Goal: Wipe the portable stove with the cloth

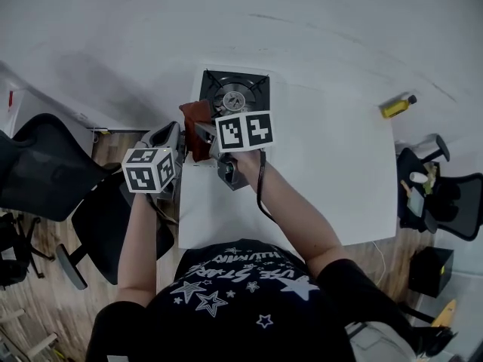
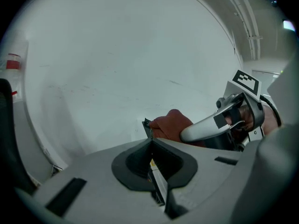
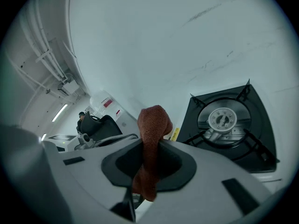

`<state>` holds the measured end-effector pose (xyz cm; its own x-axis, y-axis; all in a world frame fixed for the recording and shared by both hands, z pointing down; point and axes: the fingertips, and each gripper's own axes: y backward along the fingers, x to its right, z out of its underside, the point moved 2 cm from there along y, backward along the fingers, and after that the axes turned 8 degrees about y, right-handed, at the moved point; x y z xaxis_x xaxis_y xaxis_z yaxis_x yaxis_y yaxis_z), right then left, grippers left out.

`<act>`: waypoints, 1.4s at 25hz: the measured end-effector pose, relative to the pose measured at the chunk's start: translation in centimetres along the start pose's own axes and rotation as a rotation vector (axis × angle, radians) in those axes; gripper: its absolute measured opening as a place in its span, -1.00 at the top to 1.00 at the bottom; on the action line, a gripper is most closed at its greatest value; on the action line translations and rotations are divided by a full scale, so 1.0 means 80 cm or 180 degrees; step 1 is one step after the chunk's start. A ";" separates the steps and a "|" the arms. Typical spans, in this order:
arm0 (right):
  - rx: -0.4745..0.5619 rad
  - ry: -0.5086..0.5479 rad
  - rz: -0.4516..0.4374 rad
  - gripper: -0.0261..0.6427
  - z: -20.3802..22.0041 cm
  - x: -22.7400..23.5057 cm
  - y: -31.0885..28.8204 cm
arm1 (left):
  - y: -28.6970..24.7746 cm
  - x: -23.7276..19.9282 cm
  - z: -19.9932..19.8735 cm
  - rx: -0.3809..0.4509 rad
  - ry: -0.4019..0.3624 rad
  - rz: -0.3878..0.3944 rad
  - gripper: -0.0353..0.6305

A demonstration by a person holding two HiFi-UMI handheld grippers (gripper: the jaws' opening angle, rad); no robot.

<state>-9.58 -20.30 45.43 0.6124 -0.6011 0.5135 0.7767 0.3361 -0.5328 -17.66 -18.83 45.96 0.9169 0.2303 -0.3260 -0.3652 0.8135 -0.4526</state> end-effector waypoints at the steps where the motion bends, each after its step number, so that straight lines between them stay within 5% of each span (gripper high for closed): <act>1: -0.0037 0.0001 -0.0003 0.72 0.005 -0.001 -0.008 | 0.001 -0.005 0.003 -0.0019 0.0011 -0.0028 0.87; 13: -0.0298 0.0007 0.0294 0.72 0.034 0.041 -0.039 | 0.003 -0.028 0.010 -0.0057 0.0083 -0.0112 0.87; 23: -0.0210 -0.0075 0.0336 0.72 0.039 0.055 -0.016 | -0.018 0.008 0.013 -0.0136 -0.0034 0.0091 0.87; 35: -0.0094 -0.0230 0.0724 0.72 0.050 0.115 0.053 | -0.034 0.044 0.020 -0.0237 -0.0148 0.0228 0.87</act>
<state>-0.07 -21.50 50.55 0.7808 -0.4586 0.4243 0.6136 0.4349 -0.6590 -13.16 -19.35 47.38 0.8939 0.3122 -0.3217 -0.4394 0.7525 -0.4906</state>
